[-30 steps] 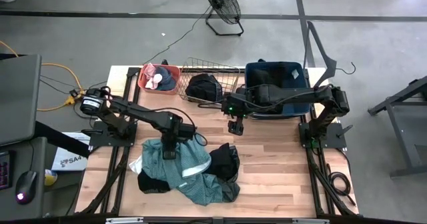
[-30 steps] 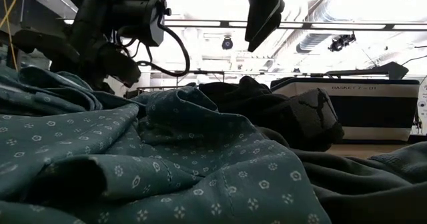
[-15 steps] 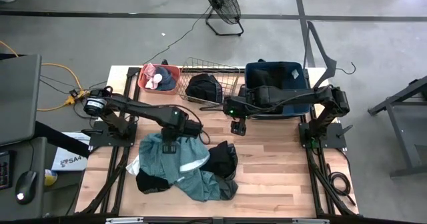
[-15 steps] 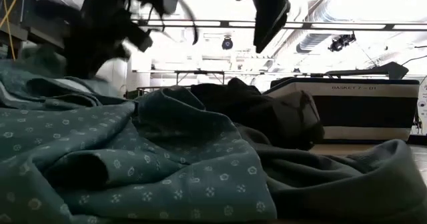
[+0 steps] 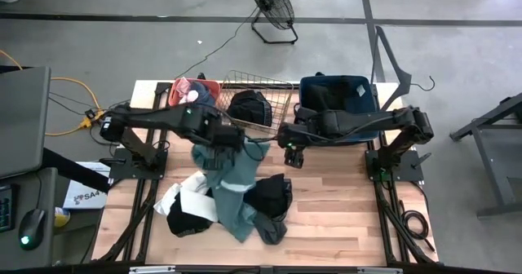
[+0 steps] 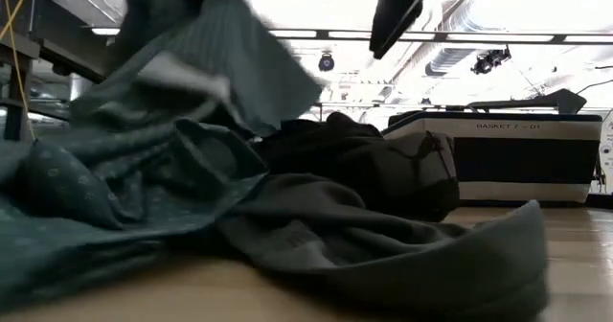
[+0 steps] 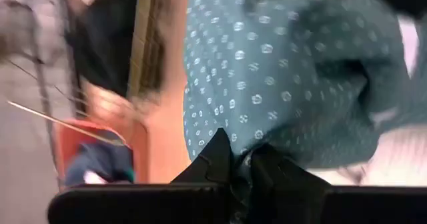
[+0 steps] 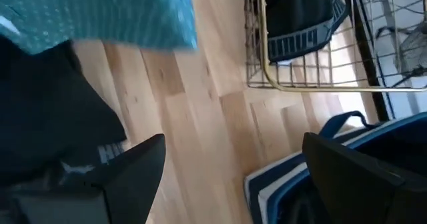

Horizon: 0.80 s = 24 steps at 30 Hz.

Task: Pick & Place Cloths
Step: Put the light blue shirt into the blue laundry organizer

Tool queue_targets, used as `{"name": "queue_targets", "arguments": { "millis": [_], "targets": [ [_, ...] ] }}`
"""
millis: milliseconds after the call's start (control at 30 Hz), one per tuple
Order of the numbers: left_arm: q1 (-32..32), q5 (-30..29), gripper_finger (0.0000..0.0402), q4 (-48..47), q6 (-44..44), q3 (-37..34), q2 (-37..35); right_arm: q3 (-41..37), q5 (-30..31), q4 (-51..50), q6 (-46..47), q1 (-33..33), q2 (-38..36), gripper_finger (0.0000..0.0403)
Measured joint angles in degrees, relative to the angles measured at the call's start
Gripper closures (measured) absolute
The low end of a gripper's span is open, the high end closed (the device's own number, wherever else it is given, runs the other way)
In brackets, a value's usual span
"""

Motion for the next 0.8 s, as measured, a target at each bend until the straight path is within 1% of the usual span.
{"name": "queue_targets", "arguments": {
  "millis": [133, 267, 400, 533, 633, 733, 800],
  "targets": [
    [0.0, -5.2, 0.039, 0.1, 2.3, 10.0, 0.1, 0.0, 0.8, 0.4, 0.1, 0.0, -0.5, 0.0059],
    [0.0, -11.3, 0.039, 0.1, 4.8, 18.6, 0.0, 0.0, 5.2, 0.0, 1.4, 0.1, -0.6, 0.0059],
    [0.0, -20.7, 0.039, 0.2, 6.9, 24.6, 0.0, 0.0, 11.0, -0.6, 2.9, 0.8, -1.2, 0.0058],
    [0.0, -31.1, 0.039, 0.6, 9.2, 28.4, 0.0, 0.0, 17.5, -0.6, 4.6, 1.9, -1.8, 0.0058],
    [0.1, -37.3, 0.039, 4.7, 12.6, 28.4, -0.2, 0.0, 21.8, 0.6, 6.4, 2.7, -2.3, 0.0058],
    [0.0, -40.6, 0.039, 9.2, 17.1, 28.3, -0.5, -0.2, 28.2, 5.0, 7.7, 3.9, -2.6, 0.0058],
    [0.0, -41.3, 0.039, 13.4, 20.5, 28.3, -0.7, -1.6, 32.6, 9.8, 6.8, 4.4, -2.7, 0.0058]
  ]
}}
